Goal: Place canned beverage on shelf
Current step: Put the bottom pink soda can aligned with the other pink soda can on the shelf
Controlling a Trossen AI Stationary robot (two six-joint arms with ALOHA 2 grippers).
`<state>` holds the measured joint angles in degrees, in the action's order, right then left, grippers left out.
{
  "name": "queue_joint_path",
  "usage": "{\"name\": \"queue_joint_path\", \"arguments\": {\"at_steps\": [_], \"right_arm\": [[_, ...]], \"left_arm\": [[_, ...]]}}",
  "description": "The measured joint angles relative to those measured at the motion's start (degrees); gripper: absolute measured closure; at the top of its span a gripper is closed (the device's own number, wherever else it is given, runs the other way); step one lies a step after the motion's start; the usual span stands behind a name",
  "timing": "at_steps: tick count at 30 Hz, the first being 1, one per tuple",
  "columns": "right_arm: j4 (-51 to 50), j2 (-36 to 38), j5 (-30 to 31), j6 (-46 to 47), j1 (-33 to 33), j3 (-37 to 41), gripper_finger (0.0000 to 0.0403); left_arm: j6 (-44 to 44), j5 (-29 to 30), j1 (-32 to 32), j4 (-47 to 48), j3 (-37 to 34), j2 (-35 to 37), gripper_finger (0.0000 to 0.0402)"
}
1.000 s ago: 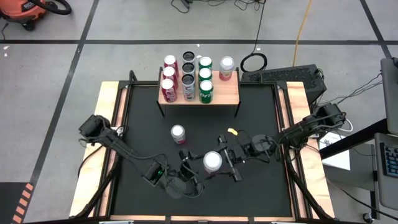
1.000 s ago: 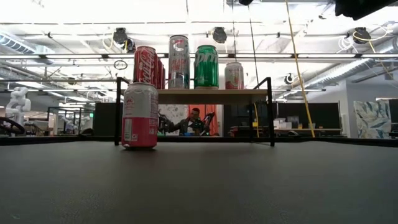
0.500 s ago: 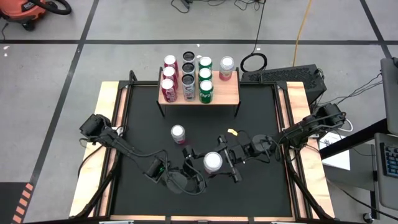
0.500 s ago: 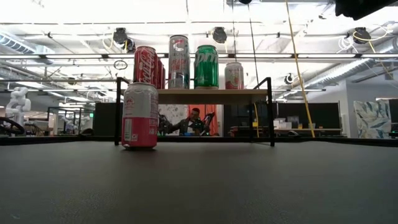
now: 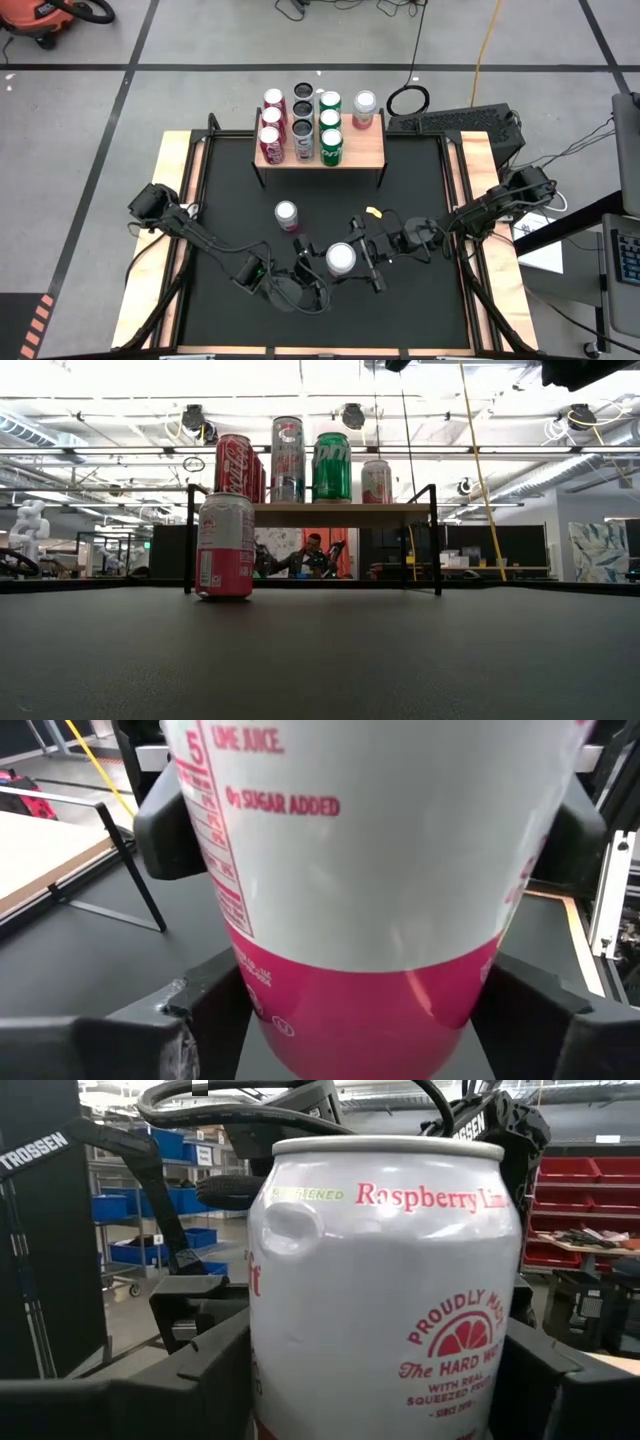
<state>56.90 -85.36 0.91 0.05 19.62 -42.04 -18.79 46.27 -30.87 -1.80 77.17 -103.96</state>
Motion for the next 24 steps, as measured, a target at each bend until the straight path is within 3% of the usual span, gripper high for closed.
{"name": "queue_joint_path", "arguments": {"at_steps": [6, 16, 24], "right_arm": [[-0.5, 0.0, 0.2, 0.2, 0.0, 0.0, 0.0129], [-2.3, 0.0, 0.8, 1.2, 0.0, 0.0, 0.0057], [-9.2, 3.2, 1.1, 3.0, 0.0, 0.0, 0.0028]], "left_arm": [[-0.4, 0.0, -0.4, 0.8, 0.0, 0.0, 0.01], [-0.2, 1.1, -1.3, 2.0, 0.0, 0.0, 0.0101], [-0.4, 0.7, -1.4, 3.1, 0.0, 0.0, 0.0101]]}}
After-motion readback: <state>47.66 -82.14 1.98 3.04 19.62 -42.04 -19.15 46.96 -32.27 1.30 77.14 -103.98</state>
